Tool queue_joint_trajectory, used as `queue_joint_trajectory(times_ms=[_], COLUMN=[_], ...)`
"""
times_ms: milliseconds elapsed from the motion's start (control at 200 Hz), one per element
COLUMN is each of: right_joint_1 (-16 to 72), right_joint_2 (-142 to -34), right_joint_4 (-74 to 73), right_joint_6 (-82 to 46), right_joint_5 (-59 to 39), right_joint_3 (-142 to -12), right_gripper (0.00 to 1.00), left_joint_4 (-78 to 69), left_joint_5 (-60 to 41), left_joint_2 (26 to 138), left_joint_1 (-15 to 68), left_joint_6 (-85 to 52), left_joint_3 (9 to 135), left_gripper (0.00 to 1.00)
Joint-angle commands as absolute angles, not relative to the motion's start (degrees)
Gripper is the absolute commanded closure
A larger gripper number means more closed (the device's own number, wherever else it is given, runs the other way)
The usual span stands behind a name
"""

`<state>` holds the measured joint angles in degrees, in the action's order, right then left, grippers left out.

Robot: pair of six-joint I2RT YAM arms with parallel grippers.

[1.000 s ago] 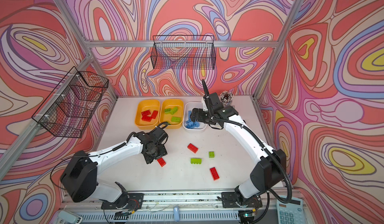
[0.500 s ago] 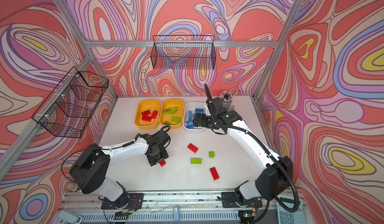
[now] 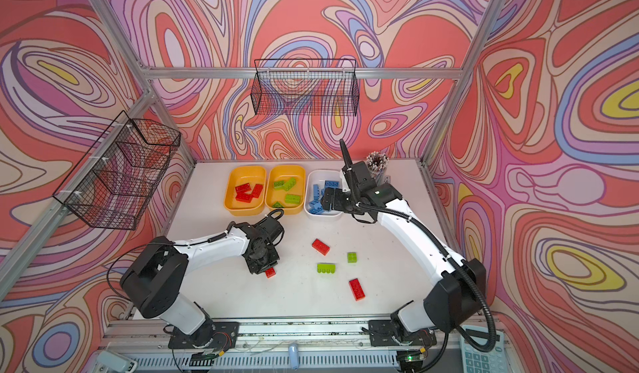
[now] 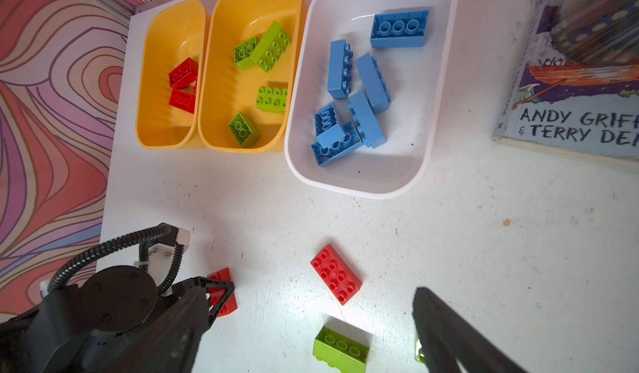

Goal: Sort the legos into containers by color
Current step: 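Close the left gripper on the red brick and lift it, then carry the red brick into the red-brick yellow tray and release it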

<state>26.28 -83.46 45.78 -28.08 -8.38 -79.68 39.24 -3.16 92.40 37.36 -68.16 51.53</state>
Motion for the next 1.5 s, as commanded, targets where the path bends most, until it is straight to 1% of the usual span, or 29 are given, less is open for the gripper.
queue_joint_trajectory(times_ms=[0,180,270,376,491,596,851,881,972,1052,1127,1182,1242,1322,1452,1497], right_joint_1=[26.5,26.6,26.5,26.5,26.5,26.5,26.5,26.5,26.5,26.5,26.5,26.5,26.5,26.5,26.5,26.5], right_joint_2=[-84.9,-87.1,-88.4,-89.9,-92.2,-94.6,-100.5,-102.2,-104.2,-105.2,-105.2,-104.7,-104.2,-103.3,-101.3,-98.7], right_joint_4=[45.2,43.9,43.4,42.9,42.7,42.5,43.1,43.4,44.3,45.0,45.3,45.2,45.2,45.3,45.4,45.4], right_joint_6=[-28.8,-30.0,-30.6,-31.1,-31.6,-32.1,-32.4,-32.4,-32.5,-32.7,-33.2,-33.6,-34.2,-34.7,-36.1,-36.8], right_joint_5=[-7.7,-7.9,-7.5,-6.9,-5.9,-5.3,-3.8,-3.5,-2.8,-2.1,-1.5,-1.0,-0.7,-0.3,0.8,1.1], right_joint_3=[-81.4,-83.5,-85.1,-87.0,-89.5,-92.1,-99.2,-100.0,-102.8,-104.3,-104.3,-103.7,-102.9,-101.7,-98.3,-96.6], right_gripper=[0.02,0.02,0.02,0.02,0.02,0.02,0.02,0.02,0.02,0.02,0.02,0.02,0.02,0.02,0.02,0.02], left_joint_4=[43.0,50.8,53.9,56.7,58.3,59.0,62.0,62.7,65.3,67.0,67.4,66.8,66.7,65.8,61.7,59.8], left_joint_5=[-1.6,0.2,0.7,1.2,-0.3,-1.7,-5.1,-5.5,-6.5,-7.2,-8.3,-9.6,-10.6,-11.4,-11.6,-11.8], left_joint_2=[92.6,91.6,91.7,94.3,100.3,107.1,125.1,126.9,132.1,135.2,136.1,135.8,134.9,132.0,123.7,120.5], left_joint_1=[36.2,31.6,26.3,19.6,12.4,8.0,3.2,3.0,2.5,2.2,2.0,2.0,2.1,2.1,3.0,3.8], left_joint_6=[-65.6,-58.5,-54.1,-48.9,-45.0,-43.3,-42.5,-42.4,-42.1,-42.0,-42.2,-41.8,-41.5,-41.0,-40.2,-39.4], left_joint_3=[55.0,64.2,70.4,78.9,88.6,97.3,117.8,120.1,127.0,131.6,133.0,132.6,131.7,128.5,118.4,114.5], left_gripper=[0.75,0.76,0.76,0.75,0.76,0.76,0.75,0.74,0.61,0.43,0.29,0.23,0.2,0.2,0.2,0.2])
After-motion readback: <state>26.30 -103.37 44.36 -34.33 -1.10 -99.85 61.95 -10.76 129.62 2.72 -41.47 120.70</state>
